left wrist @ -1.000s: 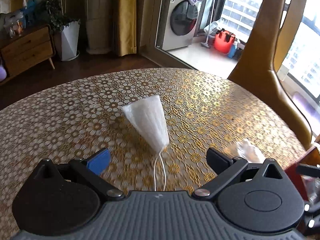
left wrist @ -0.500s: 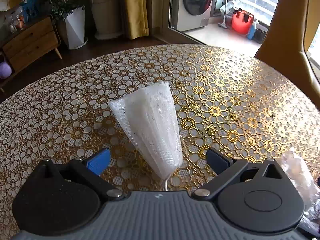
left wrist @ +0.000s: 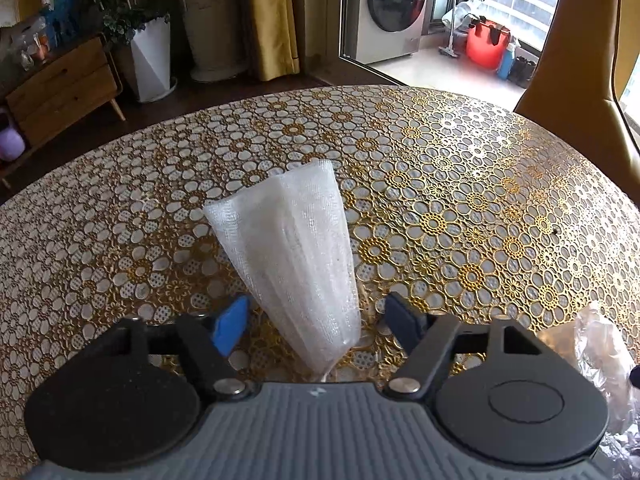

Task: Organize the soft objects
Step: 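Grasp the white mesh bag with the left gripper while the right gripper grasps the clear plastic bag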

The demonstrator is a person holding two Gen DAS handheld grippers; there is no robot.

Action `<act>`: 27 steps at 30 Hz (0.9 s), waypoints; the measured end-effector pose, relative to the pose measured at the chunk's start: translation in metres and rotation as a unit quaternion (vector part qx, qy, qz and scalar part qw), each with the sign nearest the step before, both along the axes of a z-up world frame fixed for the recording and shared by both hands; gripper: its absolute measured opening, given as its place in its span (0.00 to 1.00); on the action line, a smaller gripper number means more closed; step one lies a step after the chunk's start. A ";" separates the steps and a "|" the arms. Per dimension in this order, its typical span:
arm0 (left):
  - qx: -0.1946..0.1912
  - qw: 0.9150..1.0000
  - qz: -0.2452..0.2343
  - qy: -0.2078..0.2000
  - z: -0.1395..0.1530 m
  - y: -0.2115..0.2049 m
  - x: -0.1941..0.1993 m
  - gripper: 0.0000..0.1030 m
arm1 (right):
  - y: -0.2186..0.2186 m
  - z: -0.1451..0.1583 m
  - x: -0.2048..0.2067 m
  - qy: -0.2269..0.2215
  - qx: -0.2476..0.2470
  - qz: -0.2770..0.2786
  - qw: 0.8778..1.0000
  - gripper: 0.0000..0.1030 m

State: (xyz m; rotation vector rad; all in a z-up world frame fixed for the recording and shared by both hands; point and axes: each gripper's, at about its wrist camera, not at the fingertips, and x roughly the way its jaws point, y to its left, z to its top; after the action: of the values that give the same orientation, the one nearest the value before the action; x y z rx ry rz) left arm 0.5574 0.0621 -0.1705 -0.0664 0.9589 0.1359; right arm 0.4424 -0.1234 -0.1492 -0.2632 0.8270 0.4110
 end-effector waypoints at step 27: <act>-0.037 0.998 0.000 -0.044 0.039 0.025 -0.056 0.16 | -0.036 0.044 -0.034 -0.022 0.098 -0.044 0.994 0.01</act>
State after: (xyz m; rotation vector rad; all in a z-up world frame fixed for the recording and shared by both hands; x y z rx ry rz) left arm 0.5012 0.0868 -0.1317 -0.1396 0.8750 0.0963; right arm 0.4086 -0.1594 -0.1051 -0.0528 0.7463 0.3993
